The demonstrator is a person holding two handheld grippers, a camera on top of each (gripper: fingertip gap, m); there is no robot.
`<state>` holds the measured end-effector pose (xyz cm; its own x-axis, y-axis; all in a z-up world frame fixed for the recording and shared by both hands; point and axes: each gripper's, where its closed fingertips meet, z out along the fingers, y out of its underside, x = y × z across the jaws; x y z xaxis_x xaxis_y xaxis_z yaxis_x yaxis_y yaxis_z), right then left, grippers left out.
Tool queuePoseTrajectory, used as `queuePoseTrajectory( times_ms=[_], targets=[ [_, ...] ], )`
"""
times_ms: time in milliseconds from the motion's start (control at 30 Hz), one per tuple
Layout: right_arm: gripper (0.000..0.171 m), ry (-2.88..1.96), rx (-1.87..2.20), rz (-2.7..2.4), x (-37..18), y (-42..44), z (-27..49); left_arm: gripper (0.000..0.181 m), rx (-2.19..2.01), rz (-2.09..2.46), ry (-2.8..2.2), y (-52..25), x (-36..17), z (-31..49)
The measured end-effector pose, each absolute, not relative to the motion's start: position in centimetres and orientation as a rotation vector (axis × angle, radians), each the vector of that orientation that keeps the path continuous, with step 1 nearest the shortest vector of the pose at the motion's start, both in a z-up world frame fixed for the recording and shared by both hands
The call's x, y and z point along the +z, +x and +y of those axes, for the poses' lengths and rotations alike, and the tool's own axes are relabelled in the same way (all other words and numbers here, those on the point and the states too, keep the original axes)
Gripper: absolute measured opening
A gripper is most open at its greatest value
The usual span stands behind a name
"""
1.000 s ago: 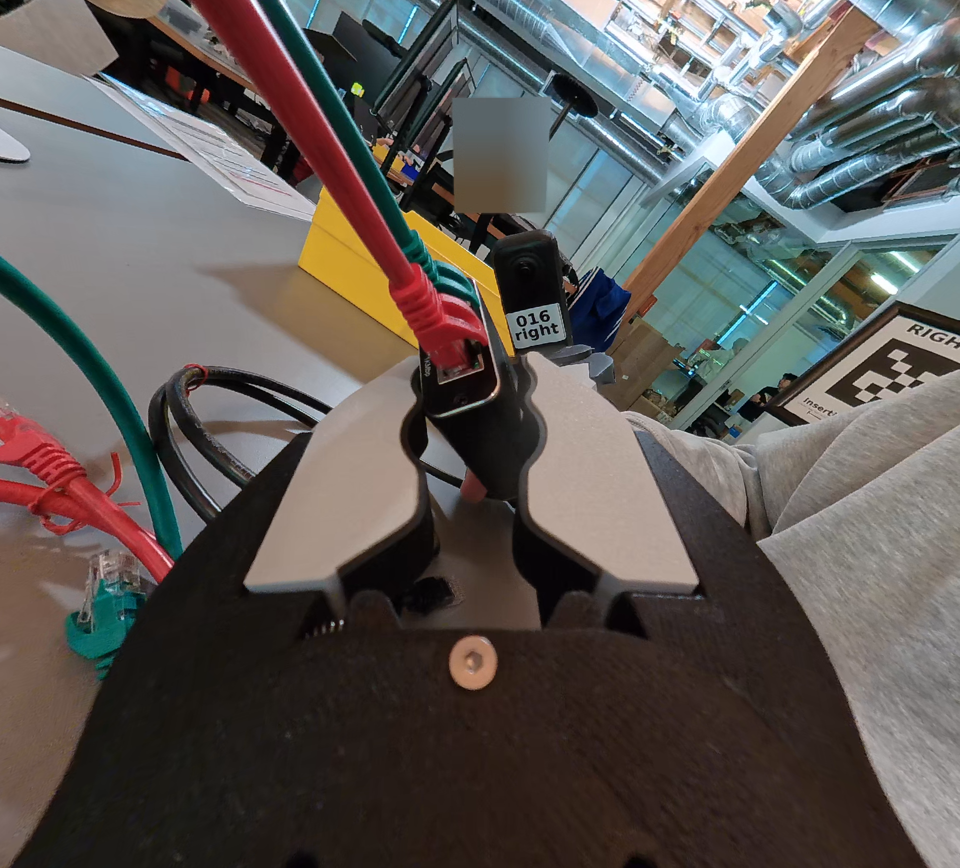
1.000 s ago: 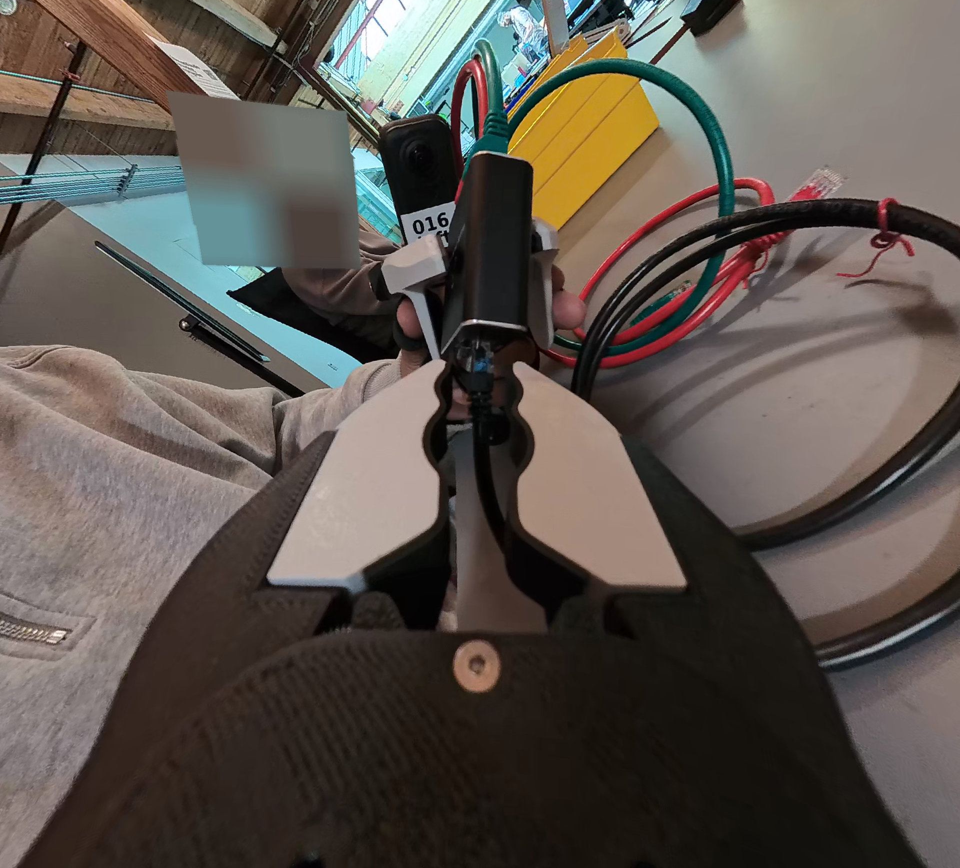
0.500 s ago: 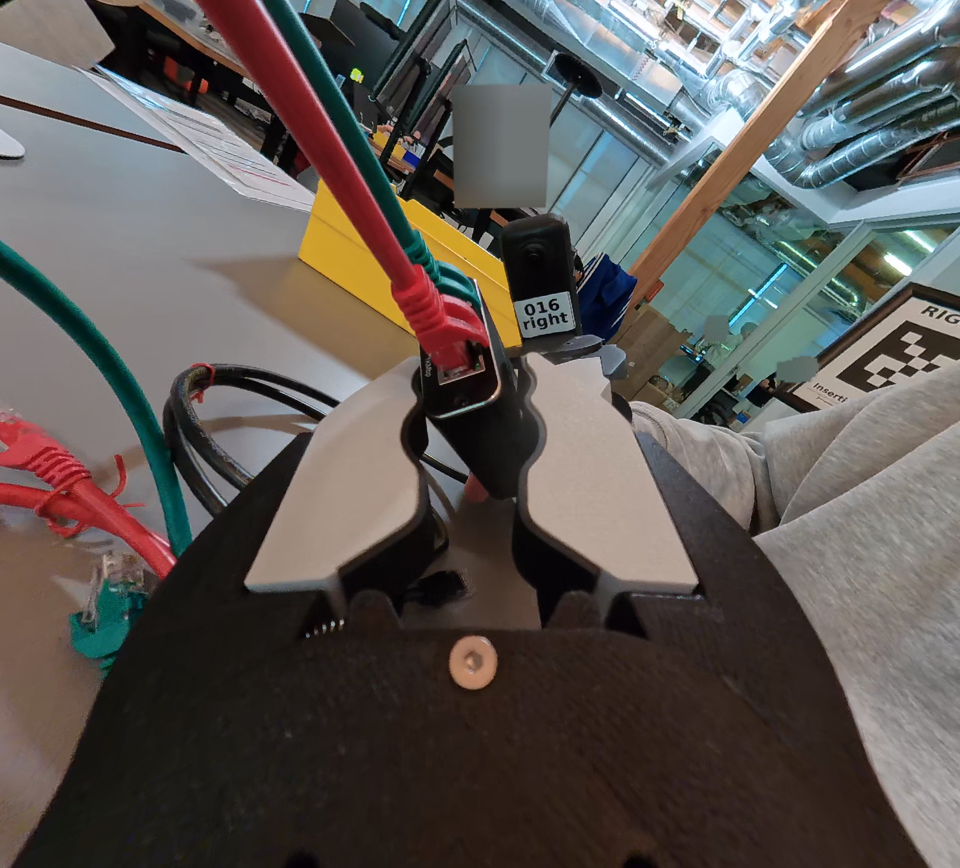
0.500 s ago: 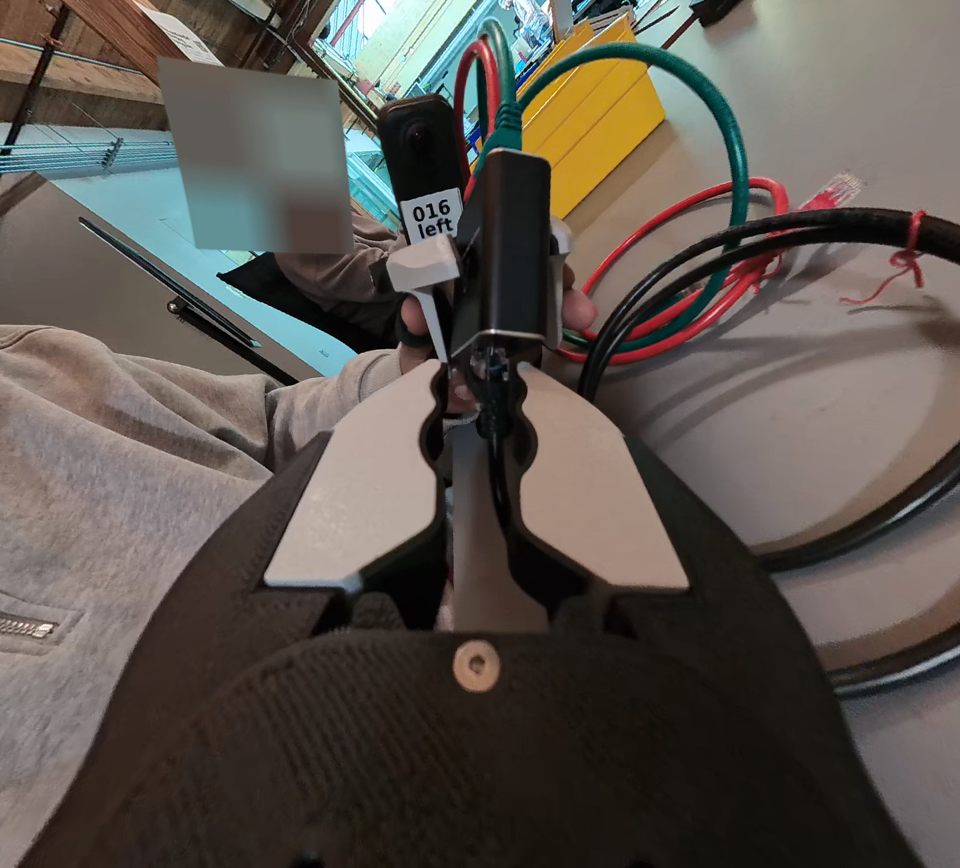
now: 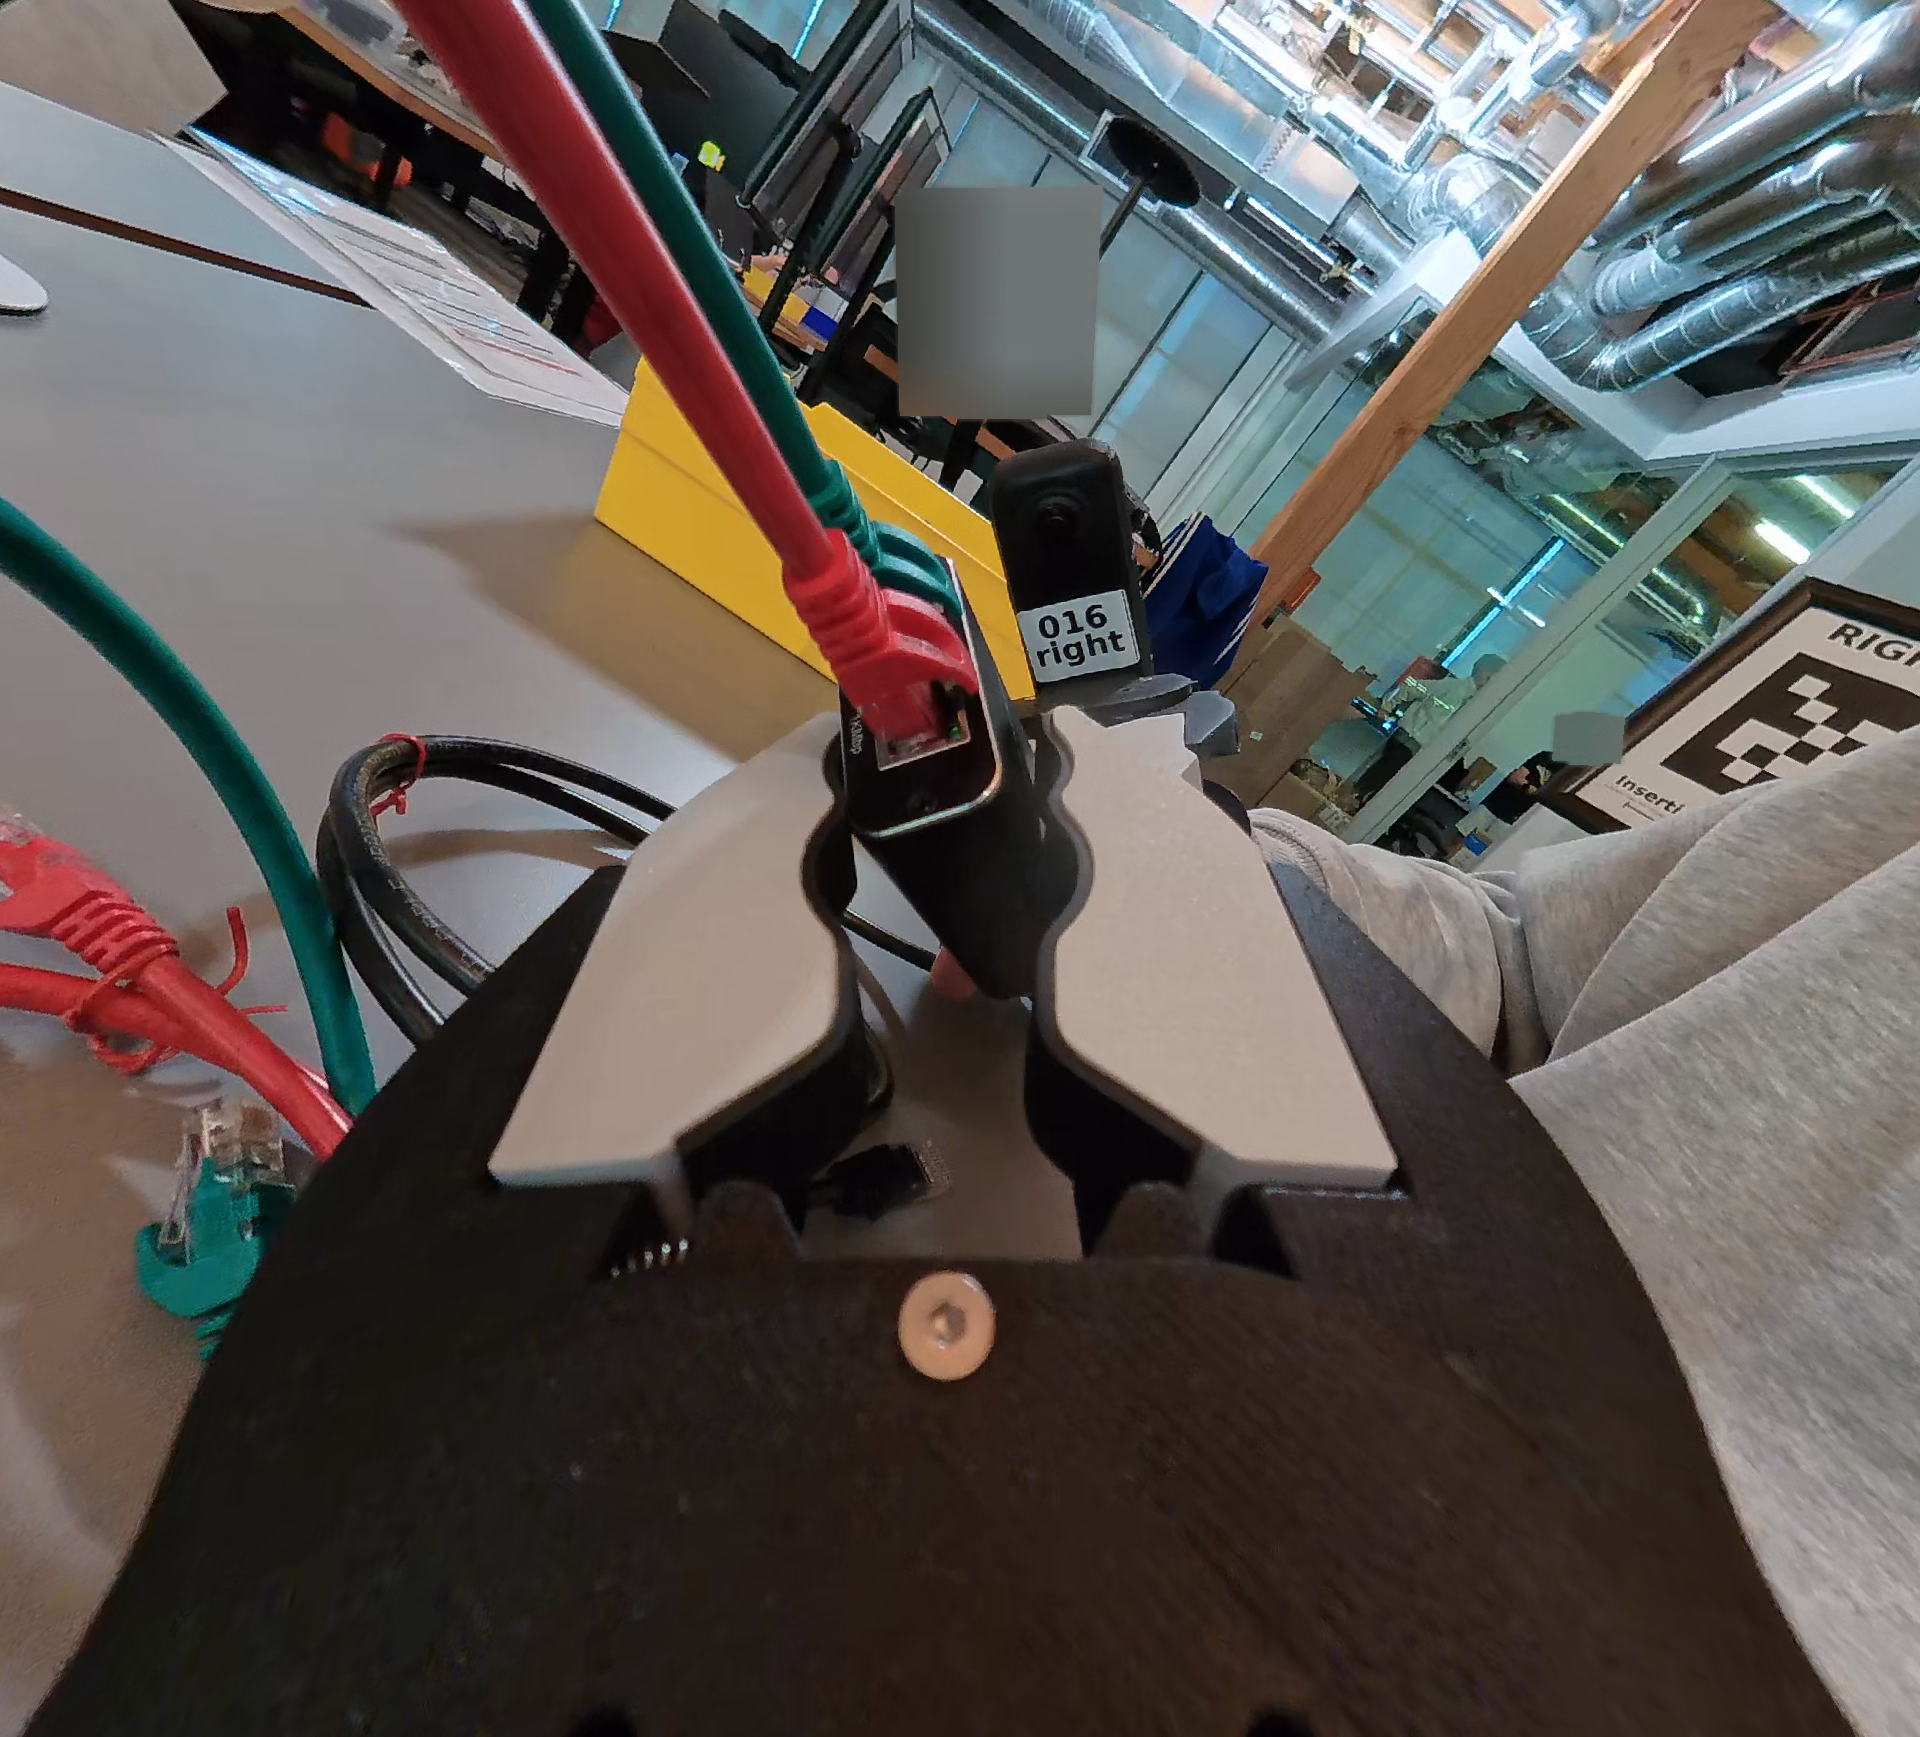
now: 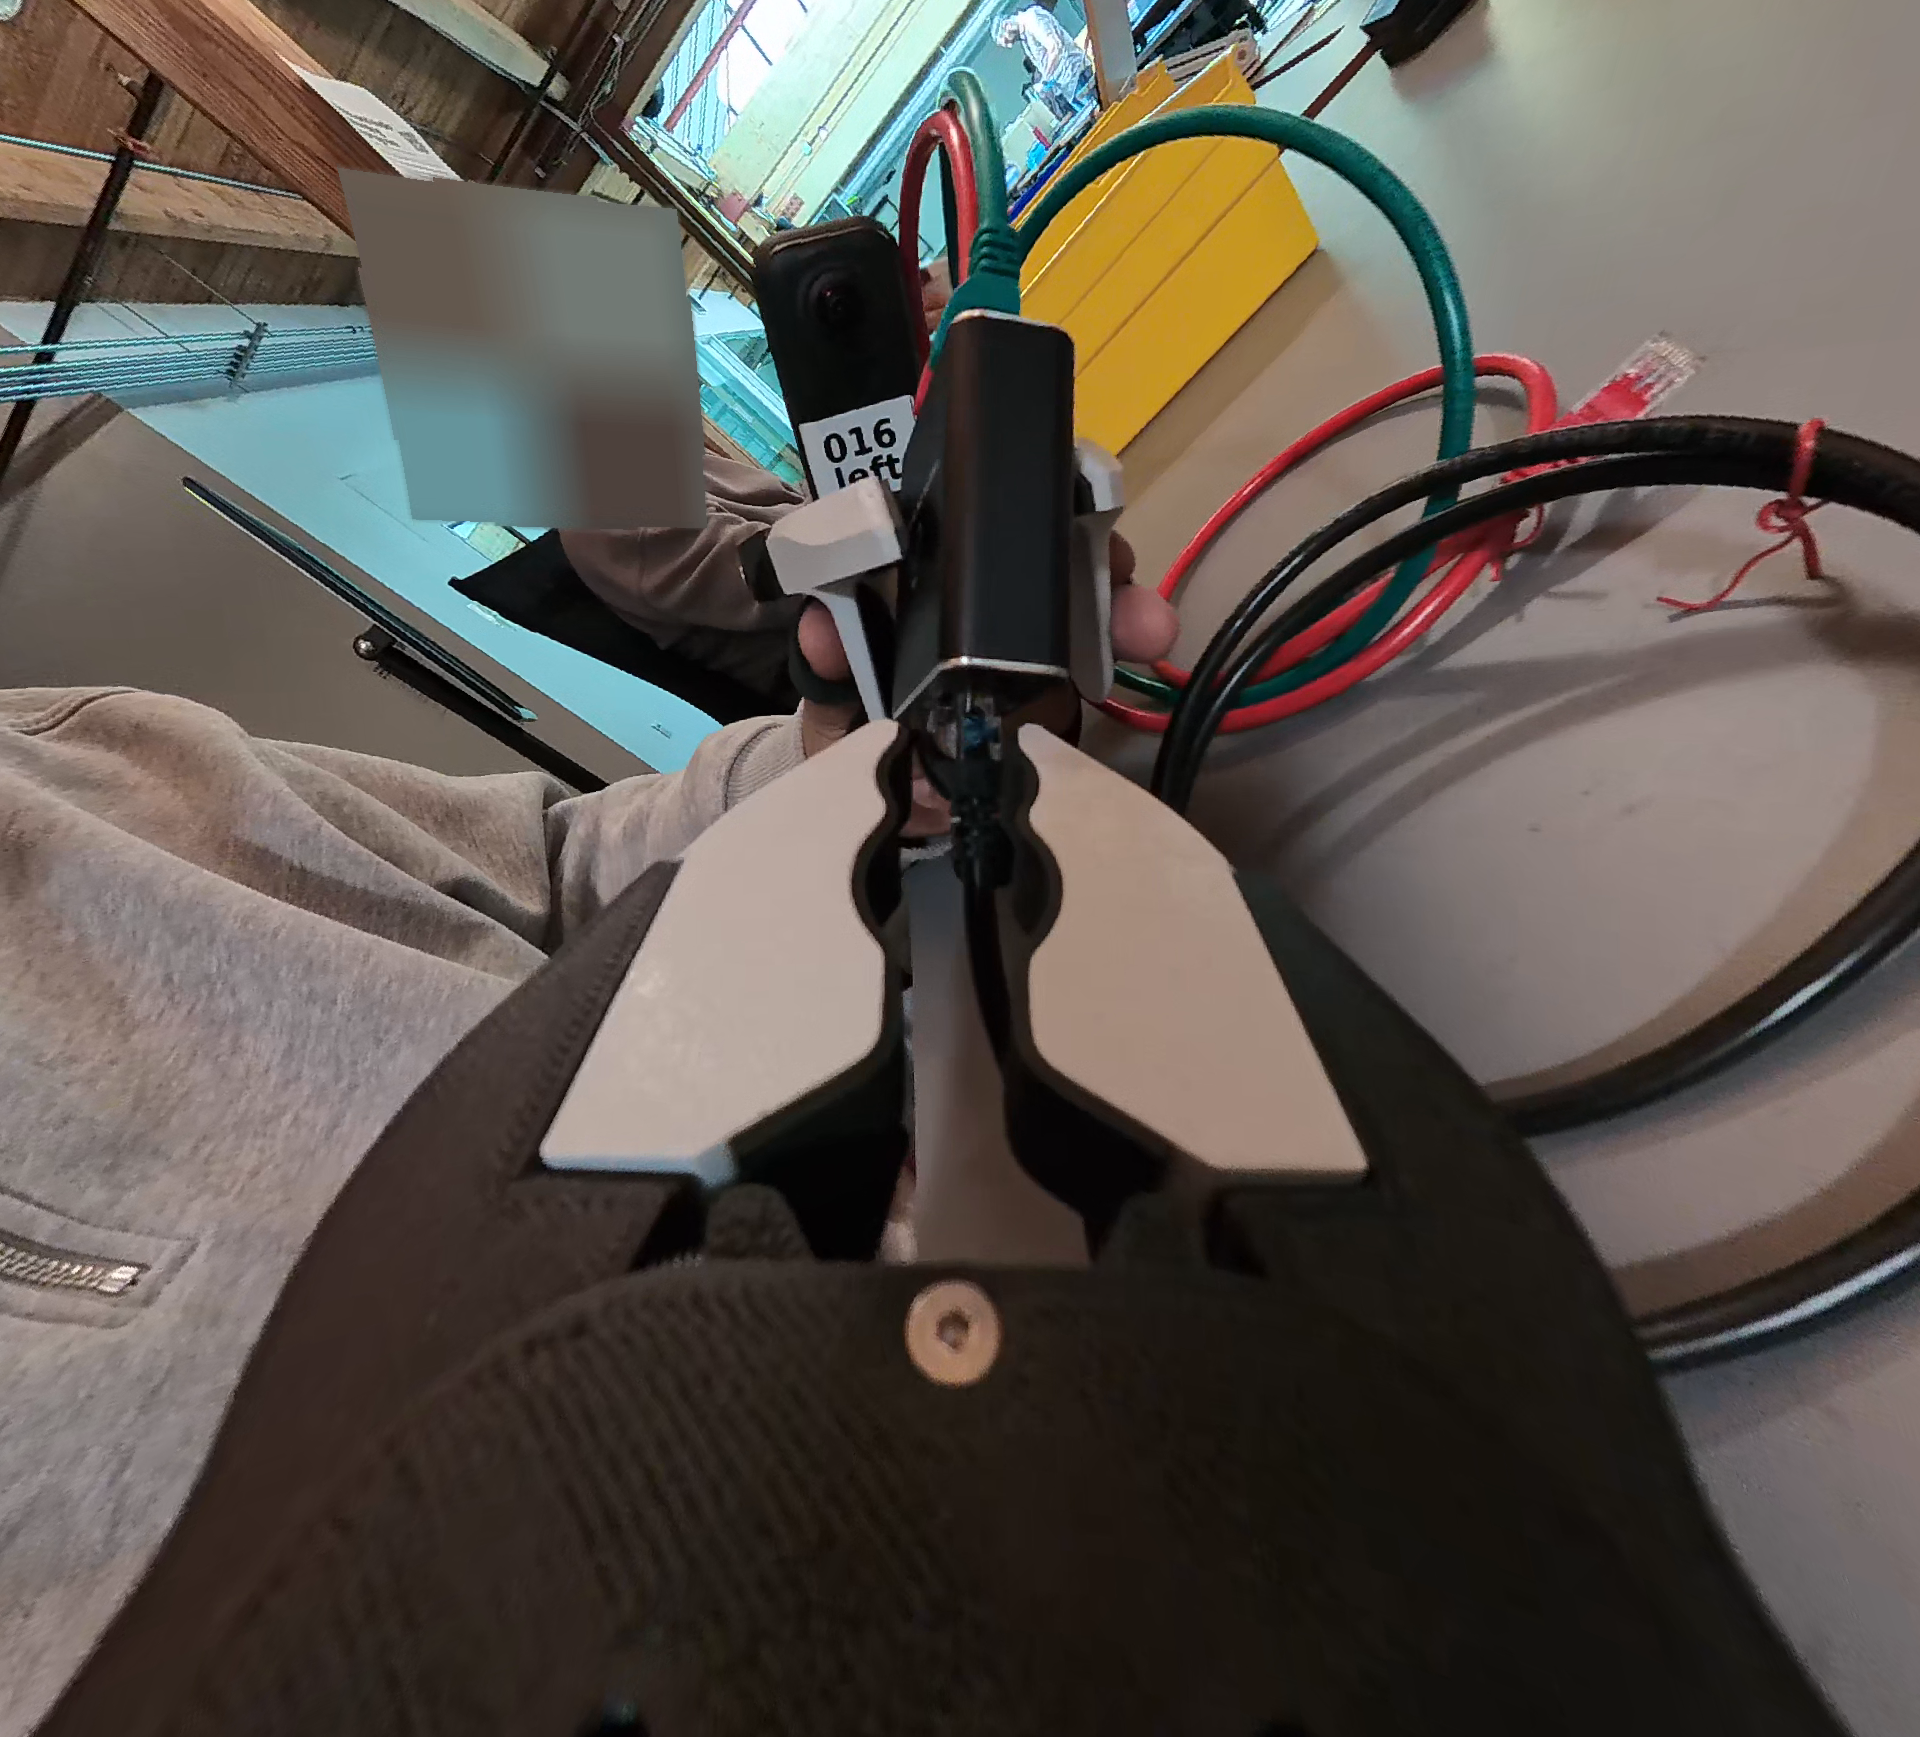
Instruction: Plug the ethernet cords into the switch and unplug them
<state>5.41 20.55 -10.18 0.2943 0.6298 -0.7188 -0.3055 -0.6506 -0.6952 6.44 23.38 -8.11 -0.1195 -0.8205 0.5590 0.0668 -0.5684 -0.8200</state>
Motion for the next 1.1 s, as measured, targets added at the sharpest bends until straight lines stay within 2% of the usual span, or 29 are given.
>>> queuePoseTrajectory(
  times_ms=[967, 1100],
  targets=[
    [0.014, -1.842, 1.383, -0.207, -11.3, 6.1, 21.4, 0.025, -1.805, 0.788, -1.57, 6.7, -8.5, 23.4],
    [0.014, -1.832, 1.498, -0.123, -11.3, 6.0, 21.4, 0.025, -1.78, 0.761, -1.553, 6.6, -8.3, 23.4]
  ],
)
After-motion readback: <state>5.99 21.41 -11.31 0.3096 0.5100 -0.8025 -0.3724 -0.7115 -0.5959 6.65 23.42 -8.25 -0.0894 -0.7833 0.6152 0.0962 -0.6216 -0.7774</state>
